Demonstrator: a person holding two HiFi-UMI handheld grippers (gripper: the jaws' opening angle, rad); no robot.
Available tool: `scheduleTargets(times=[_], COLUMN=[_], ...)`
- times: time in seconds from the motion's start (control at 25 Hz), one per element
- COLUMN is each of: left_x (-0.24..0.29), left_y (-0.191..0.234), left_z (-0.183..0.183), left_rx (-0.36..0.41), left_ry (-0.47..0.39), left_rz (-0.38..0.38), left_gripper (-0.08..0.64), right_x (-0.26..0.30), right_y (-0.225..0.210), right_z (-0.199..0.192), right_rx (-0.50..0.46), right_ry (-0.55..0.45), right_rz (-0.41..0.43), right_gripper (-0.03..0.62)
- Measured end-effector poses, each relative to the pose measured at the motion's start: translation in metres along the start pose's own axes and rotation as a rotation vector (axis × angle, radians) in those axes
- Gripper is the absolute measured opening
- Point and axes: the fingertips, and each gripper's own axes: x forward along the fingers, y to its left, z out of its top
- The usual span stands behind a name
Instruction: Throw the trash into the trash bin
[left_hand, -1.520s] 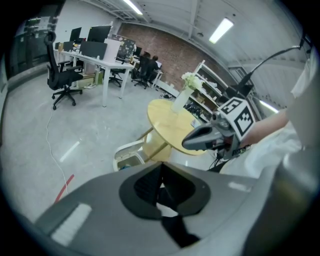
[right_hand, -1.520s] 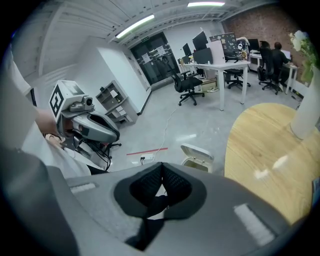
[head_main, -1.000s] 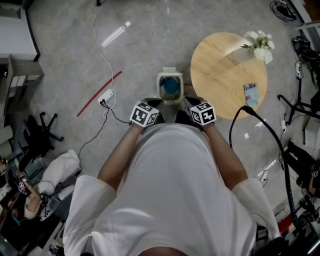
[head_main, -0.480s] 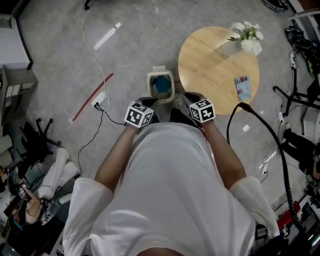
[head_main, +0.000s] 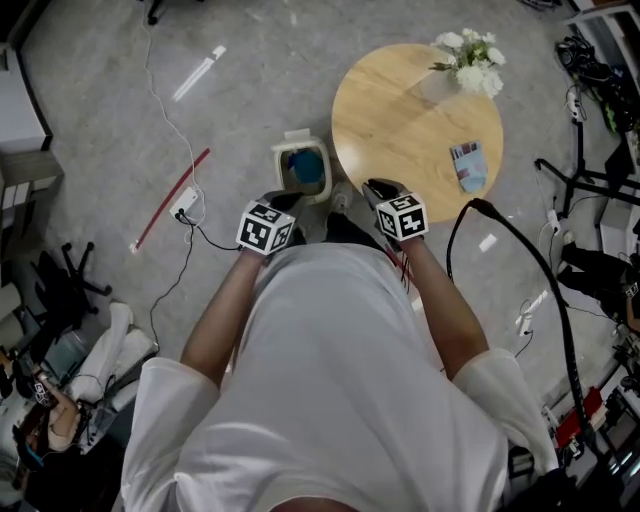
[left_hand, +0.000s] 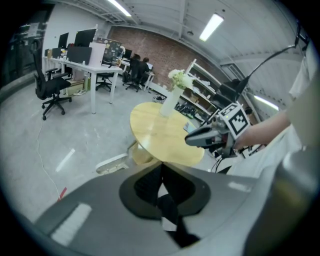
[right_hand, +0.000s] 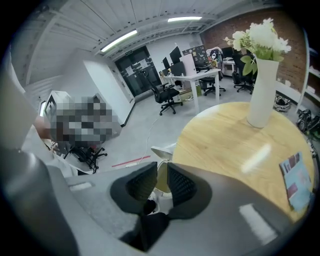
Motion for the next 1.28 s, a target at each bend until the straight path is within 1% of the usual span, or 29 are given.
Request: scheduleTargets(times=[0.52, 0.92, 1.28], left_x=[0.021, 0.024, 0.035], left_y=[-0.018, -0.016, -0.019], left_z=[0.014, 0.006, 0.019], left_rx=[0.029, 0.014, 0.017], left_ry=[0.007, 0.029, 0.027], left_rz=[-0.003, 0.016, 0.019], left_gripper=[0.006, 0.005, 0.005], right_x=[-0.038, -0.063, -0.079], right_y=[-0.068, -0.120, -0.169], right_z=[-0.014, -0.029, -0.043], right_rx=[0.077, 0.141, 0.180], right_ry=[-0.029, -0.034, -0.020], right_rz=[-0.116, -0.206, -0.279], right_gripper=[0.092, 0.095, 0.106])
